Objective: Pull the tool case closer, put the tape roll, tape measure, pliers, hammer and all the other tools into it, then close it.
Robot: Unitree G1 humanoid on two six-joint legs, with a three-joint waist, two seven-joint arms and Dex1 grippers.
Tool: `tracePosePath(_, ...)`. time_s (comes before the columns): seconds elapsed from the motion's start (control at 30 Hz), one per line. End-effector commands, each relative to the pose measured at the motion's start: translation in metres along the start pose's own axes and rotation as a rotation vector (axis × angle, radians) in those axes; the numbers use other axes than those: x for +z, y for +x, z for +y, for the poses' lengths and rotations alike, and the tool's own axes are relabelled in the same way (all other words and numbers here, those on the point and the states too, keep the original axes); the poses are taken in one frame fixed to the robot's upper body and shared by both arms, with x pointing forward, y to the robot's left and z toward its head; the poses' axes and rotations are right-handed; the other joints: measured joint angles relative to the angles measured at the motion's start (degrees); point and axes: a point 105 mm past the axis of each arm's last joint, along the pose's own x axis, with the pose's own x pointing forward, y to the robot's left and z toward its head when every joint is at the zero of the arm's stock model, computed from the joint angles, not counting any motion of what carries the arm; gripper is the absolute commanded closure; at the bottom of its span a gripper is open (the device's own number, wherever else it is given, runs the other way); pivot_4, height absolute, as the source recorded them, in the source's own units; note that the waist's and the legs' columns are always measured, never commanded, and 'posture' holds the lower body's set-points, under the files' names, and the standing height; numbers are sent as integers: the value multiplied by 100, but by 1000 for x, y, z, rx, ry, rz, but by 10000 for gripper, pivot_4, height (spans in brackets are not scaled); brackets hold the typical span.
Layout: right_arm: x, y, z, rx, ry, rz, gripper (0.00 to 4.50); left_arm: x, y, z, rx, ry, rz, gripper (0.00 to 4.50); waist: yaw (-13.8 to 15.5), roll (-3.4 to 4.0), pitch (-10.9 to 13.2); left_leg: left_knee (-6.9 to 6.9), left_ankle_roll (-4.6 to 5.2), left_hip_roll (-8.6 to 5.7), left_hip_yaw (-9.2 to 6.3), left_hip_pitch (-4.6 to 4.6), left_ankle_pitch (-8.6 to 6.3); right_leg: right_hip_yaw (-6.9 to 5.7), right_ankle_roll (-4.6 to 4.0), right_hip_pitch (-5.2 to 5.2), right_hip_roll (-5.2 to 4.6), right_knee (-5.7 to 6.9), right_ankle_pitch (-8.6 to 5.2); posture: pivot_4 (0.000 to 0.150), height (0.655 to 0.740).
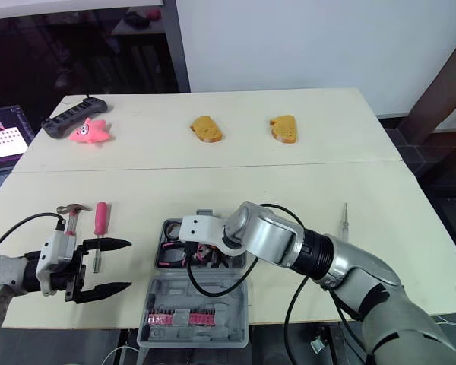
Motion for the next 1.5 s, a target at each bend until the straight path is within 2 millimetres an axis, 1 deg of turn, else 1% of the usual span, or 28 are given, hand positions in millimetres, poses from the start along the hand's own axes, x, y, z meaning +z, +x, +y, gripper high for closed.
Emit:
tracePosePath(0.03,-4,6,1,5,2,10,35250,6,0,1,-7,30,4,0,-13,0,0,0,0,0,0,0,0,0,0,0,0,0,0,1500,7400)
tracePosePath(0.1,-4,7,1,6,5,8,35250,6,0,1,-7,30,5,0,-27,0,0,0,0,0,0,0,0,0,0,0,0,0,0,1500,7400)
tracePosePath(0.17,-4,7,2,7,8,0,24966,7,1,1,-7,31,6,0,-46,0,0,0,0,0,0,0,0,0,0,0,0,1,0,1500,7400)
tracePosePath(0.23,1,4,-1,-1,17,-32,17243,7,1,1,-7,31,6,0,-74,-1,0,0,0,0,0,-2,0,0,0,0,-1,0,0,1500,7400)
tracePosePath(0.37,10,-9,-10,-26,27,-88,17243,7,1,2,-2,30,7,0,-84,-2,-1,0,0,0,-1,-4,0,0,0,0,-1,0,0,1500,7400)
tracePosePath(0.47,19,-16,-8,-8,27,-142,17243,7,2,3,0,30,8,0,-84,-2,-1,0,0,0,-1,-4,0,0,0,-1,-1,0,0,1500,7400)
tracePosePath(0.7,33,-11,-1,28,45,-208,17243,7,3,5,1,31,9,0,-90,-2,-1,-1,0,0,-1,-4,0,0,0,-1,-1,0,0,1500,7400)
tracePosePath(0.8,40,-5,-3,16,61,-244,25421,7,2,6,4,29,11,0,-91,-3,-1,-1,0,0,-1,-4,0,0,0,-1,-1,0,0,1500,7400)
tracePosePath(0.9,43,0,-6,4,75,-259,40864,7,2,6,4,27,12,0,-90,-2,-1,-1,0,0,-1,-4,0,0,0,-1,-1,0,0,1500,7400)
tracePosePath(0.93,44,2,-7,-2,77,-260,44586,7,2,6,5,26,12,0,-90,-2,-1,-1,0,0,-1,-4,0,0,0,-1,-1,0,0,1500,7400)
tracePosePath(1.03,41,9,-10,-17,86,-254,44586,7,2,6,7,26,14,0,-86,-2,-1,-1,-1,0,-1,-5,0,0,0,-1,-1,0,0,1500,7400)
tracePosePath(1.2,29,17,-15,-43,98,-218,44586,8,2,6,8,25,15,0,-90,-2,-1,-1,-1,-1,-1,-5,0,0,0,-1,-1,0,0,1500,7400)
tracePosePath(1.33,17,23,-12,-32,97,-174,44586,8,1,5,9,25,18,0,-93,-2,-1,-2,-1,0,-1,-4,0,0,0,-1,-1,0,0,1500,7400)
tracePosePath(1.5,0,35,-2,6,106,-105,44586,7,1,4,12,25,20,0,-91,-3,-2,-1,-1,0,-1,-1,0,0,0,3,-1,0,0,1500,7400)
